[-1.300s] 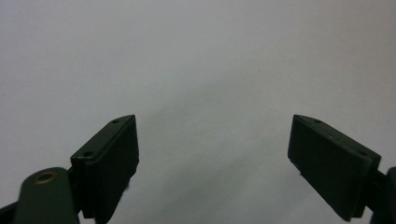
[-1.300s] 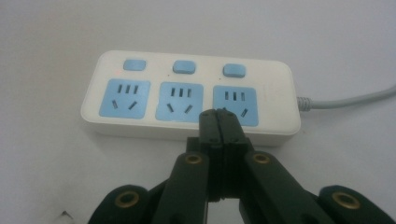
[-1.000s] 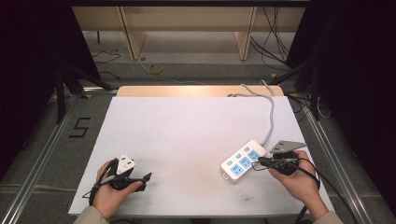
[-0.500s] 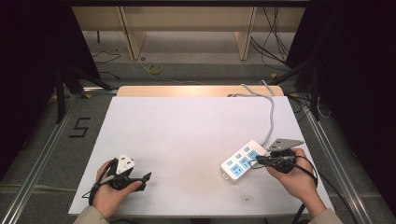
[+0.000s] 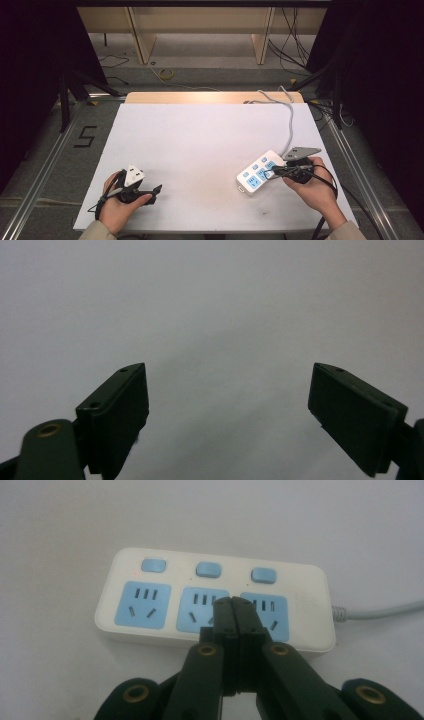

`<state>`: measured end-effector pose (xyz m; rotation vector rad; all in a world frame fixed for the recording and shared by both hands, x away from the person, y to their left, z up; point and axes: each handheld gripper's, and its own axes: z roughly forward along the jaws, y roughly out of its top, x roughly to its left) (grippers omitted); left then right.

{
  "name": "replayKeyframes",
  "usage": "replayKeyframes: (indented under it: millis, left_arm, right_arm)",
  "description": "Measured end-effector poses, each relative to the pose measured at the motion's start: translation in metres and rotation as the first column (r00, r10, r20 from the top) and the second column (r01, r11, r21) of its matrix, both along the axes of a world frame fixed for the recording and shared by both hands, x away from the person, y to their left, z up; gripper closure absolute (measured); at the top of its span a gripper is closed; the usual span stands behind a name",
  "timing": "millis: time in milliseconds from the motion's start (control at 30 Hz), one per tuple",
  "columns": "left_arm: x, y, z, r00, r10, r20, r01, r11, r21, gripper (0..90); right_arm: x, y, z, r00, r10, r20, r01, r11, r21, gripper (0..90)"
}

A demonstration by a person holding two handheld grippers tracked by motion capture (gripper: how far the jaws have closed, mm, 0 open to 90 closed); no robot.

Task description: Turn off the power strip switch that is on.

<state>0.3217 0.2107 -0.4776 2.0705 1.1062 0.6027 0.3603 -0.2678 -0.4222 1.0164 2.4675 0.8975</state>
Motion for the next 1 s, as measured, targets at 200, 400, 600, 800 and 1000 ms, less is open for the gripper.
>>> replayKeyframes:
  millis: [200, 400, 600, 800, 1000]
  left_arm:
    - [0.0, 0.0, 0.0, 1.0, 0.0, 0.0, 0.0, 1.0, 0.0, 16.0]
    - [0.0, 0.0, 0.0, 1.0, 0.0, 0.001, 0.0, 1.0, 0.001, 16.0]
    - [0.0, 0.0, 0.0, 1.0, -0.001, 0.0, 0.001, 1.0, 0.002, 16.0]
    - [0.0, 0.0, 0.0, 1.0, 0.0, 0.001, 0.0, 1.0, 0.001, 16.0]
    - [0.0, -0.001, 0.0, 1.0, -0.003, -0.001, 0.003, 1.0, 0.003, 16.0]
  right_arm:
    - [0.002, 0.002, 0.0, 1.0, 0.007, -0.004, -0.007, 1.0, -0.005, 90.0]
    - [0.004, 0.005, 0.001, 0.9999, 0.011, -0.009, -0.011, 1.0, -0.007, 90.0]
    - [0.006, 0.007, 0.001, 0.9998, 0.013, -0.016, -0.013, 1.0, -0.01, 90.0]
    - [0.008, 0.01, 0.001, 0.9996, 0.019, -0.019, -0.02, 1.0, -0.013, 90.0]
    - [0.009, 0.014, 0.002, 0.9993, 0.026, -0.025, -0.026, 1.0, -0.017, 90.0]
